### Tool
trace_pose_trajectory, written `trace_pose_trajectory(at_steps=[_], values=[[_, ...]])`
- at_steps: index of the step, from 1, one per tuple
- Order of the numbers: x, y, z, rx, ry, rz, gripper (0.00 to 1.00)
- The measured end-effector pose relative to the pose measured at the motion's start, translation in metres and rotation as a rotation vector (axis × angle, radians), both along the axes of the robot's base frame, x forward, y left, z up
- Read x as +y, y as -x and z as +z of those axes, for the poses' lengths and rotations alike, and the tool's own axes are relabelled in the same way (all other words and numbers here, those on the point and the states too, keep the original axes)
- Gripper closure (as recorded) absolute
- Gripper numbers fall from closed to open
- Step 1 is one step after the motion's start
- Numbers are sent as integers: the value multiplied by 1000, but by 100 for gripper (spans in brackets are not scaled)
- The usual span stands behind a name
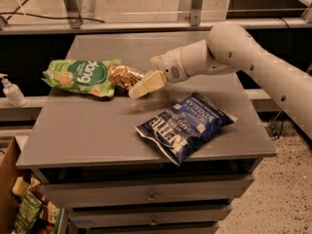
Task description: Move orange can near green rice chip bag
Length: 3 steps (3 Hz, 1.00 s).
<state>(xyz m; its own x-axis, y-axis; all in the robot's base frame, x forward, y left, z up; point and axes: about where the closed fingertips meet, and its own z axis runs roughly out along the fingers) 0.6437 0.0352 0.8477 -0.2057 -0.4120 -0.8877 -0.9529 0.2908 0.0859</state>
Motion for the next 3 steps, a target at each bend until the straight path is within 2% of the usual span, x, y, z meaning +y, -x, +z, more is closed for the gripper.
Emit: trace_pose_trajectory(at_steps=[1,2,3], values=[[-10,-5,4,-11,-1,-20,0],[-53,-23,6,-42,1,-104,0],[-118,-45,7,-93,-2,-224,0]])
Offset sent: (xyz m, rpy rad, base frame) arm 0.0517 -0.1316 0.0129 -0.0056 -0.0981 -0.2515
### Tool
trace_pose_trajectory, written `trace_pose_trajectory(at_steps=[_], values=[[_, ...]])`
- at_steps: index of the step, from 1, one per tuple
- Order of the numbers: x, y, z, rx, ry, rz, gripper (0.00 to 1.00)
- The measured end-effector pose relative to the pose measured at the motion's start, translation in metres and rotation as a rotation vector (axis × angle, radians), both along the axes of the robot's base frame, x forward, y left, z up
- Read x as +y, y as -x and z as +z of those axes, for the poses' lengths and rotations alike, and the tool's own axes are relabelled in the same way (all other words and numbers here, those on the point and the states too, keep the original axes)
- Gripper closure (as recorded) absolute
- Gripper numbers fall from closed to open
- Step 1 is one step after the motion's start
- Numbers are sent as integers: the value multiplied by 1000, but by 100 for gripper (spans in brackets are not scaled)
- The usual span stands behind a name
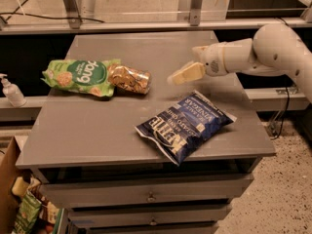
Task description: Move orange can near green rice chip bag
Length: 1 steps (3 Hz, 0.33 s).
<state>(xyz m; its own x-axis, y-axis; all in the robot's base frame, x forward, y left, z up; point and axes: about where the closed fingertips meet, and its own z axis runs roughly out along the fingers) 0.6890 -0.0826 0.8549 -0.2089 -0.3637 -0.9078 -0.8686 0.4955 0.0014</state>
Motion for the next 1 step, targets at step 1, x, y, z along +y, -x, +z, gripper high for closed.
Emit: trace_pose_trajectory(at_steps=[1], values=[[-6,-2,1,-5,-1,-11,0]])
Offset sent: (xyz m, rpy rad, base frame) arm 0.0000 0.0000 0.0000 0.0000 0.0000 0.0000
